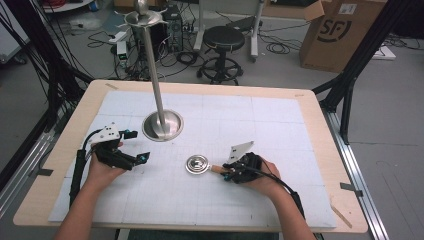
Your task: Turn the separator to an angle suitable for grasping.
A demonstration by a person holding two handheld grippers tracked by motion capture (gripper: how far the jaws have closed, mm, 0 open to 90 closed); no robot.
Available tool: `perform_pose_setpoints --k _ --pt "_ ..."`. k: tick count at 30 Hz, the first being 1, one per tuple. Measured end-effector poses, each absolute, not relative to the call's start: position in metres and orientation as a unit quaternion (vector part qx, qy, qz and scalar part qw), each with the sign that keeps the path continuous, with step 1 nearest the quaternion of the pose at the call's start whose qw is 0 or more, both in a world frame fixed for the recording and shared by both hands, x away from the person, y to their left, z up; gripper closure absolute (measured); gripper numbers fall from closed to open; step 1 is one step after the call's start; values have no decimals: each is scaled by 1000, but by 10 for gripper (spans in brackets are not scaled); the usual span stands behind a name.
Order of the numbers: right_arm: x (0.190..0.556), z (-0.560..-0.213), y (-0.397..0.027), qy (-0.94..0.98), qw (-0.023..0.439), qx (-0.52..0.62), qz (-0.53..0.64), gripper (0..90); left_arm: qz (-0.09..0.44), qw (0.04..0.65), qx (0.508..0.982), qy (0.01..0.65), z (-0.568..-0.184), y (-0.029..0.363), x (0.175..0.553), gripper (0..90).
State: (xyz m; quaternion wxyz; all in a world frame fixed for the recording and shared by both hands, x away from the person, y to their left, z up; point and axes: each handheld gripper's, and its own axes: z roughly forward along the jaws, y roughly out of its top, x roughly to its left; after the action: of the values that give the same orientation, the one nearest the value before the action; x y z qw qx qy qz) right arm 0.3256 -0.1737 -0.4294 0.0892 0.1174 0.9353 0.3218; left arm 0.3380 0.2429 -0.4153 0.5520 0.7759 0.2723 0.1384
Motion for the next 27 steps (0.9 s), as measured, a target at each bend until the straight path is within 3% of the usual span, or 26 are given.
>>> perform_pose_setpoints --k 10,14,27 --pt "323 -432 -143 936 84 102 327 658 139 554 774 273 -415 244 338 17" --pt "324 -431 -146 933 79 114 333 601 137 552 776 272 -416 243 338 17" --pt "315 -424 -184 925 66 134 350 577 137 555 774 272 -415 244 338 17"
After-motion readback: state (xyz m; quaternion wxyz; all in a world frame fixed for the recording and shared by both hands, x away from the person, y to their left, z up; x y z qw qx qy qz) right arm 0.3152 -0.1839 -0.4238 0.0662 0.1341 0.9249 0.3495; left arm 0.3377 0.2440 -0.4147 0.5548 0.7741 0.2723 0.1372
